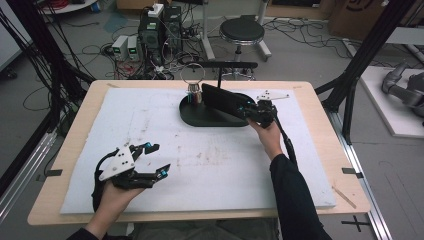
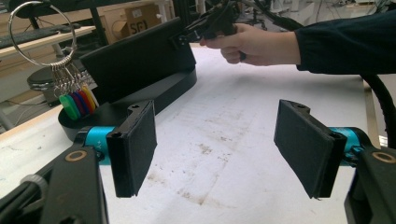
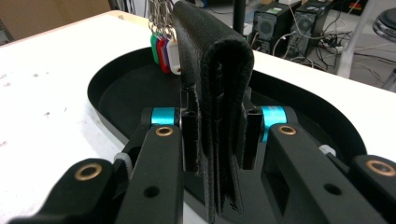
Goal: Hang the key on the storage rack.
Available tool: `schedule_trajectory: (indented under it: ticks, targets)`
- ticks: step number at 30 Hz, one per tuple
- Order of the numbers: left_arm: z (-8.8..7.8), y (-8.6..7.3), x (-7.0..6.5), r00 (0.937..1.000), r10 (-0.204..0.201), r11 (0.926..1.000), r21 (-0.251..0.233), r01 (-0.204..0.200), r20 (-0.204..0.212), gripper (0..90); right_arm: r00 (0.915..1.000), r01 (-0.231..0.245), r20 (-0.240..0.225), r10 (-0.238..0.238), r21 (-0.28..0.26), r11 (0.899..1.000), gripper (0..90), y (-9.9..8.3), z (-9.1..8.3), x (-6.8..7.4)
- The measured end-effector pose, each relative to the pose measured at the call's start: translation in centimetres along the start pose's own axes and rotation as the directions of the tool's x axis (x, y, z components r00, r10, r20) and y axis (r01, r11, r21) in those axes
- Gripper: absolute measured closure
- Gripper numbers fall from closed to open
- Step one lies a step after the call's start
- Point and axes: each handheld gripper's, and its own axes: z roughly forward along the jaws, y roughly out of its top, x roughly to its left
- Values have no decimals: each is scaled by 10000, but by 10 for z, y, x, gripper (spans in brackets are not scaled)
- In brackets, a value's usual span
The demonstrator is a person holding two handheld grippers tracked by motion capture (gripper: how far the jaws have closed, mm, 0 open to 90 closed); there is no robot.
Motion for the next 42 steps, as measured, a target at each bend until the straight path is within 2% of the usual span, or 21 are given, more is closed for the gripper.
schedule_trajectory:
  ticks: [6, 17, 23, 30, 35, 42]
  targets:
    - [0, -1, -1, 10000, -8, 10000, 62, 7, 74, 297, 10000, 73, 25, -73, -134, 9999, 768, 0, 11, 2]
    - [1, -1, -4, 9998, 25, 10000, 17, -25, 174, 298, 10000, -14, -55, 13, -90, 10000, 761, -7, 18, -12]
    - [1, 0, -5, 9997, 78, 10000, 42, -79, 212, 298, 9997, -226, 27, 225, 424, 9988, 745, -11, 18, -17]
    - [2, -1, -5, 9998, 84, 9999, 67, -85, 207, 297, 9995, -77, 300, 46, 1045, 9945, 712, -13, 18, -19]
    - [2, -1, -4, 9998, 81, 9999, 92, -83, 181, 297, 9995, -164, 298, 130, 1185, 9928, 706, -14, 18, -19]
    - [2, -2, -5, 9998, 91, 9999, 125, -93, 180, 297, 9988, -26, 495, -37, 1267, 9919, 661, -12, 17, -17]
